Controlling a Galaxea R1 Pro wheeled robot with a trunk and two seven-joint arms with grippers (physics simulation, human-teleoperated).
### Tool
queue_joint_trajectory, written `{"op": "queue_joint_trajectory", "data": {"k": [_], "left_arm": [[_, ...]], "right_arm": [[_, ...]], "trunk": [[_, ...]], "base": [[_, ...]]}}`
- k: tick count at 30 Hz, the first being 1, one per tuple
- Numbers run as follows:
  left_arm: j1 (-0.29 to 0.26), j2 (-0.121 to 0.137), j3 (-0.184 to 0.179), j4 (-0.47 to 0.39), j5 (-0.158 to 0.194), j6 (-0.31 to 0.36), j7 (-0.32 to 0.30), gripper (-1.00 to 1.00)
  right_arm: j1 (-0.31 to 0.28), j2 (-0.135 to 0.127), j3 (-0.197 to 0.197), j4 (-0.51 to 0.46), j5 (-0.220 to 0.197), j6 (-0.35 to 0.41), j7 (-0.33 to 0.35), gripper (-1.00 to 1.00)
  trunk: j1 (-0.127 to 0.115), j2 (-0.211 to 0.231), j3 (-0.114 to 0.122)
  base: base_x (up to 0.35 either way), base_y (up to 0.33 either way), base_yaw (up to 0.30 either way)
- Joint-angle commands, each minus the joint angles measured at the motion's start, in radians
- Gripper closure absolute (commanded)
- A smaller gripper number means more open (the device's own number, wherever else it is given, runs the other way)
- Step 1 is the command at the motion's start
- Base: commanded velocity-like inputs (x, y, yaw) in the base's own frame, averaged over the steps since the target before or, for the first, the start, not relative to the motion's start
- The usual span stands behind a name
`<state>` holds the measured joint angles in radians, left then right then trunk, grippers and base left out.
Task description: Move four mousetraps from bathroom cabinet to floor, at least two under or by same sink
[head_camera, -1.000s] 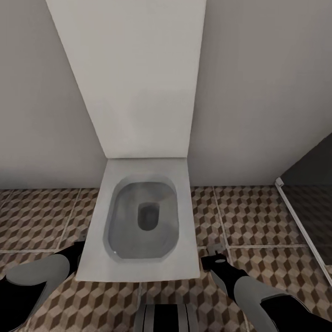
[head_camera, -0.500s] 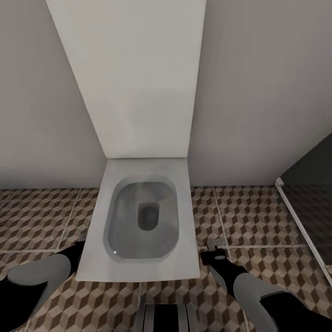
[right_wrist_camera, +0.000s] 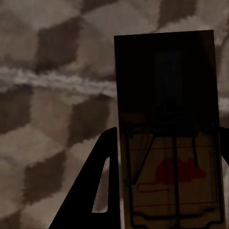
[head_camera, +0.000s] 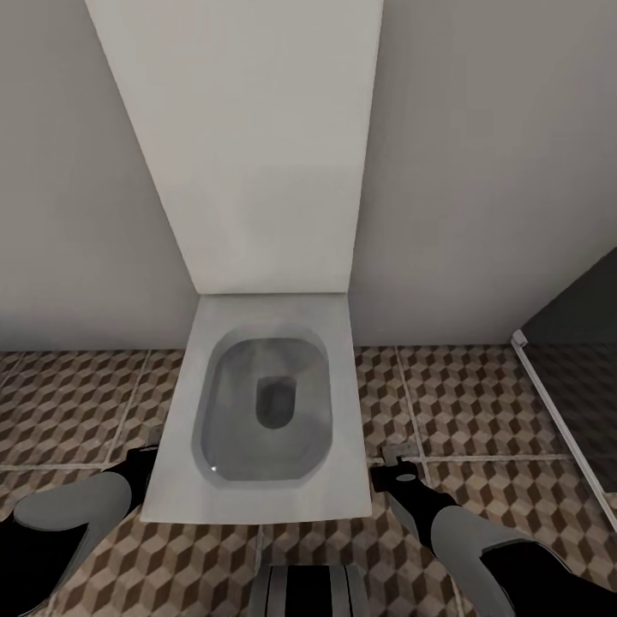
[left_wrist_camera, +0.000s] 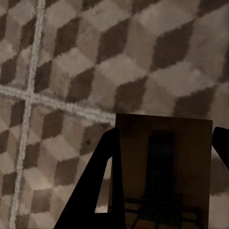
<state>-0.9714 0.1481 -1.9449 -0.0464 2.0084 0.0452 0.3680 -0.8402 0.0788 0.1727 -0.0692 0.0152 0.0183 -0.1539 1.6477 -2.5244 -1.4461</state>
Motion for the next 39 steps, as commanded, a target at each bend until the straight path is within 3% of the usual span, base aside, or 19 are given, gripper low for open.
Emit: {"op": "queue_joint_trajectory", "data": {"k": [1, 4, 12, 16, 19, 21, 26, 39], "left_arm": [[-0.001, 0.002, -0.007, -0.004, 0.002, 0.002, 0.008, 1.00], [-0.001, 0.002, -0.007, -0.005, 0.002, 0.002, 0.007, 1.00], [-0.001, 0.005, -0.001, -0.007, 0.004, 0.005, -0.004, 1.00], [-0.001, 0.010, -0.001, -0.003, 0.006, 0.007, -0.100, 1.00], [-0.002, 0.030, 0.000, 0.000, 0.008, 0.009, -0.197, 1.00], [-0.002, 0.039, 0.000, 0.001, 0.008, 0.010, -0.226, 1.00], [-0.003, 0.053, 0.000, 0.017, 0.007, 0.010, -0.246, 1.00], [-0.003, 0.065, -0.002, 0.081, 0.006, 0.004, -0.300, 1.00]], "right_arm": [[0.000, 0.000, 0.005, 0.000, 0.000, 0.002, -0.003, 1.00], [0.000, 0.001, 0.005, 0.000, 0.000, 0.002, -0.003, 1.00], [0.000, 0.001, 0.005, -0.001, 0.001, 0.002, -0.003, 1.00], [0.000, 0.001, 0.005, -0.002, 0.000, 0.002, -0.003, 1.00], [0.000, 0.001, 0.005, -0.003, 0.000, 0.002, -0.003, 1.00], [0.000, 0.001, 0.005, -0.003, 0.000, 0.002, -0.002, 1.00], [0.000, 0.000, 0.005, -0.003, 0.001, 0.002, -0.001, 1.00], [0.000, -0.001, 0.005, -0.010, 0.002, -0.006, 0.004, 1.00]], "trunk": [[0.000, 0.000, -0.001], [0.000, 0.000, -0.001], [0.003, -0.002, -0.032], [0.005, -0.003, -0.047], [0.007, -0.004, -0.059], [0.007, -0.004, -0.066], [0.010, -0.005, -0.086], [0.010, -0.005, -0.086]], "base": [[0.000, 0.000, 0.000], [0.000, 0.000, 0.000], [0.000, 0.000, 0.000], [0.000, 0.000, 0.000], [0.000, 0.000, 0.000], [0.000, 0.000, 0.000], [0.000, 0.000, 0.000], [0.000, 0.000, 0.000]]}}
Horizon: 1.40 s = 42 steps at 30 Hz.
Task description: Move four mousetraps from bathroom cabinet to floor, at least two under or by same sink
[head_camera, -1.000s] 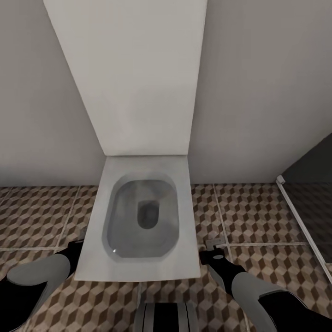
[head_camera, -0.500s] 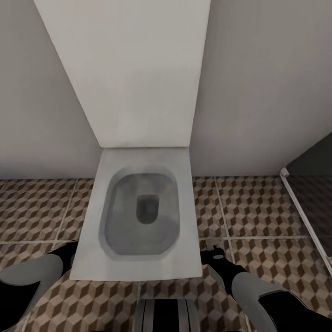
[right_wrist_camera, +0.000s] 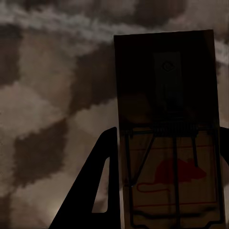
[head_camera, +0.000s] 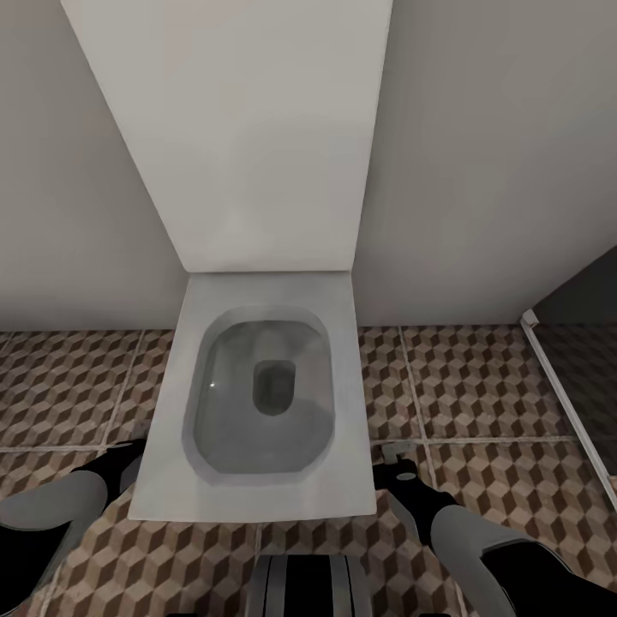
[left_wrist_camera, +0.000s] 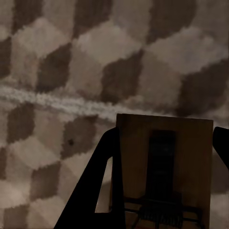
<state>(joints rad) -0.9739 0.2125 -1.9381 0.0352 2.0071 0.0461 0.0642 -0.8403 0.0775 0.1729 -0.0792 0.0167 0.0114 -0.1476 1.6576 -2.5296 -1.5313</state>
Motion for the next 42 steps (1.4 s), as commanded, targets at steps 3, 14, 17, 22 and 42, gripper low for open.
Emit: {"op": "queue_joint_trajectory", "data": {"k": [3, 14, 17, 22, 42], "left_arm": [[0.000, 0.001, -0.009, -0.001, 0.007, 0.003, 0.003, 1.00], [0.000, 0.003, -0.009, 0.000, 0.007, 0.004, 0.002, 1.00], [0.000, 0.003, -0.009, 0.000, 0.007, 0.004, 0.002, 1.00], [0.000, 0.004, -0.011, 0.001, 0.005, 0.000, 0.002, 1.00], [0.000, 0.012, -0.013, 0.000, 0.002, -0.011, 0.003, 1.00]], "right_arm": [[0.000, -0.003, 0.006, -0.021, -0.001, 0.001, -0.001, 1.00], [0.000, -0.006, 0.005, -0.041, -0.001, 0.002, 0.000, 1.00], [0.000, -0.006, 0.005, -0.048, -0.001, 0.004, -0.001, 1.00], [0.000, -0.006, 0.005, -0.049, 0.000, 0.007, -0.002, 1.00], [-0.002, 0.000, 0.005, -0.050, -0.004, 0.011, -0.010, 1.00]], "trunk": [[0.000, 0.000, -0.001], [0.003, -0.002, -0.028], [0.004, -0.003, -0.039], [0.006, -0.003, -0.055], [0.006, -0.003, -0.055]], "base": [[0.000, 0.000, 0.000], [0.000, 0.000, 0.000], [0.000, 0.000, 0.000], [0.000, 0.000, 0.000], [0.000, 0.000, 0.000]]}}
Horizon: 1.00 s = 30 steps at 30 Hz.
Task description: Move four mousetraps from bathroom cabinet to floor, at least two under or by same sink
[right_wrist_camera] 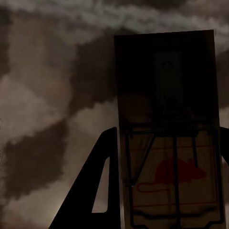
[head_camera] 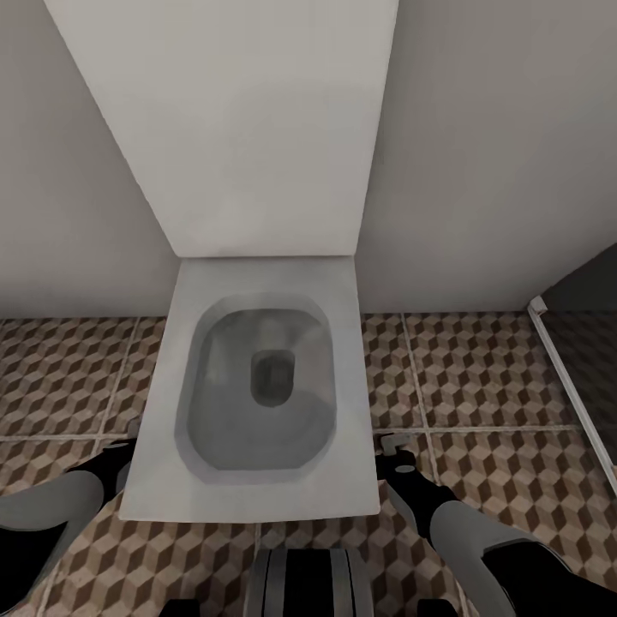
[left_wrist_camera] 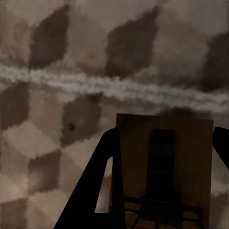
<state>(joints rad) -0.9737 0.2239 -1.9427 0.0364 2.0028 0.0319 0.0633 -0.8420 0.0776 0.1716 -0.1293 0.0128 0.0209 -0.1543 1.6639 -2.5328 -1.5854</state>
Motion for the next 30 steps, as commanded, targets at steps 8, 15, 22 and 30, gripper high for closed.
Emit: {"op": "queue_joint_trajectory", "data": {"k": [8, 15, 22, 30], "left_arm": [[-0.001, -0.005, -0.009, -0.003, 0.007, -0.008, 0.004, 1.00], [-0.001, -0.044, -0.009, -0.004, 0.006, -0.010, 0.003, 1.00], [-0.001, -0.052, -0.010, -0.004, 0.006, -0.010, 0.003, 1.00], [-0.001, -0.051, -0.010, -0.003, 0.007, -0.010, 0.003, -1.00]], "right_arm": [[-0.001, -0.005, 0.006, -0.003, 0.002, 0.001, -0.008, 1.00], [-0.002, -0.005, 0.005, -0.004, 0.003, -0.002, -0.016, 1.00], [-0.002, -0.007, 0.006, -0.004, 0.004, -0.004, -0.047, 1.00], [-0.002, -0.005, 0.006, -0.004, 0.004, -0.005, -0.050, 1.00]], "trunk": [[0.000, 0.000, 0.000], [0.000, 0.000, 0.000], [0.000, 0.000, 0.000], [0.000, 0.000, 0.000]], "base": [[0.000, 0.000, 0.000], [0.000, 0.000, 0.000], [0.000, 0.000, 0.000], [0.000, 0.000, 0.000]]}}
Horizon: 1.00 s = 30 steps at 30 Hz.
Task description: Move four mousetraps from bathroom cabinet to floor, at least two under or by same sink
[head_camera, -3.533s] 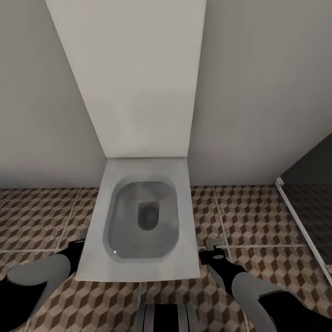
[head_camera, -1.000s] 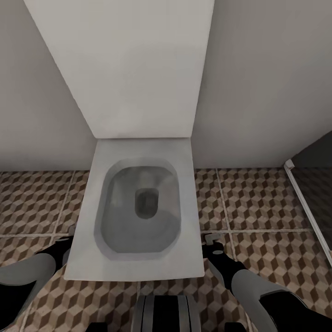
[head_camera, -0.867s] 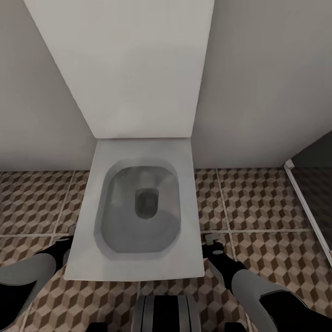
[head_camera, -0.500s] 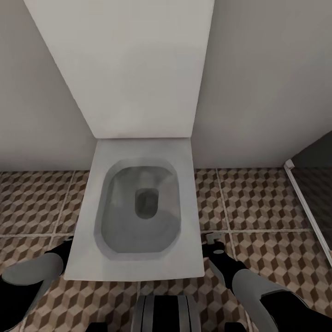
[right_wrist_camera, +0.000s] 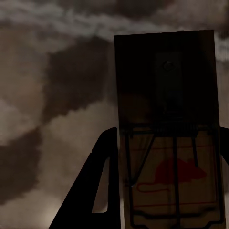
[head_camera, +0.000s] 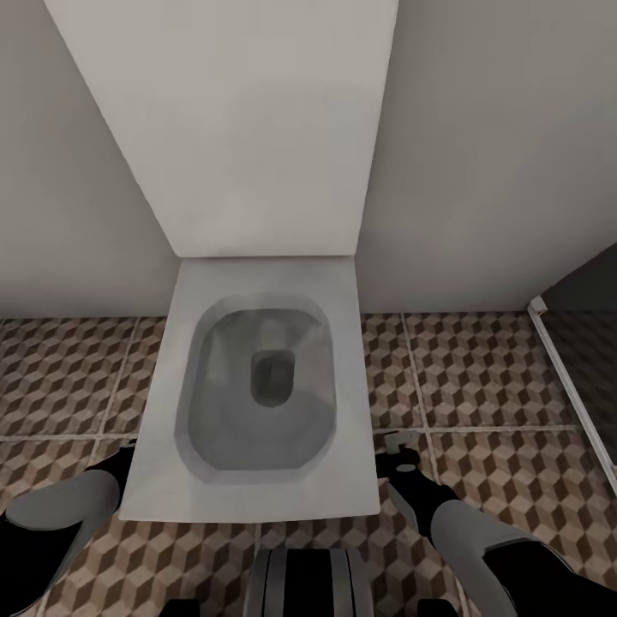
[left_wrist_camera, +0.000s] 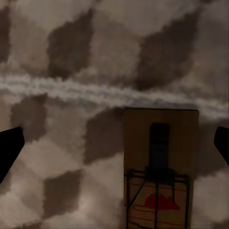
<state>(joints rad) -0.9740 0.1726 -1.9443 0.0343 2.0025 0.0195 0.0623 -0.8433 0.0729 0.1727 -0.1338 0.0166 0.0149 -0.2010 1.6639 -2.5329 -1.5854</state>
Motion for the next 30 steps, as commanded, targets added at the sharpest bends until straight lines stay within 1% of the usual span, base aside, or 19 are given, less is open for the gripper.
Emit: {"op": "queue_joint_trajectory", "data": {"k": [1, 9, 30], "left_arm": [[0.000, 0.000, -0.008, -0.001, 0.007, 0.002, 0.004, -1.00], [-0.001, 0.005, -0.008, -0.001, 0.007, 0.002, 0.004, -1.00], [-0.001, 0.005, -0.008, 0.000, 0.007, 0.001, 0.004, -1.00]], "right_arm": [[0.000, 0.001, 0.005, 0.001, 0.000, 0.001, -0.003, -1.00], [0.000, 0.000, 0.005, 0.000, 0.000, 0.000, -0.003, -1.00], [0.000, 0.002, 0.005, 0.000, 0.000, 0.000, -0.003, -1.00]], "trunk": [[0.000, 0.000, 0.000], [0.000, 0.000, 0.000], [0.000, 0.000, 0.000]], "base": [[0.000, 0.000, 0.000], [0.000, 0.000, 0.000], [0.000, 0.000, 0.000]]}}
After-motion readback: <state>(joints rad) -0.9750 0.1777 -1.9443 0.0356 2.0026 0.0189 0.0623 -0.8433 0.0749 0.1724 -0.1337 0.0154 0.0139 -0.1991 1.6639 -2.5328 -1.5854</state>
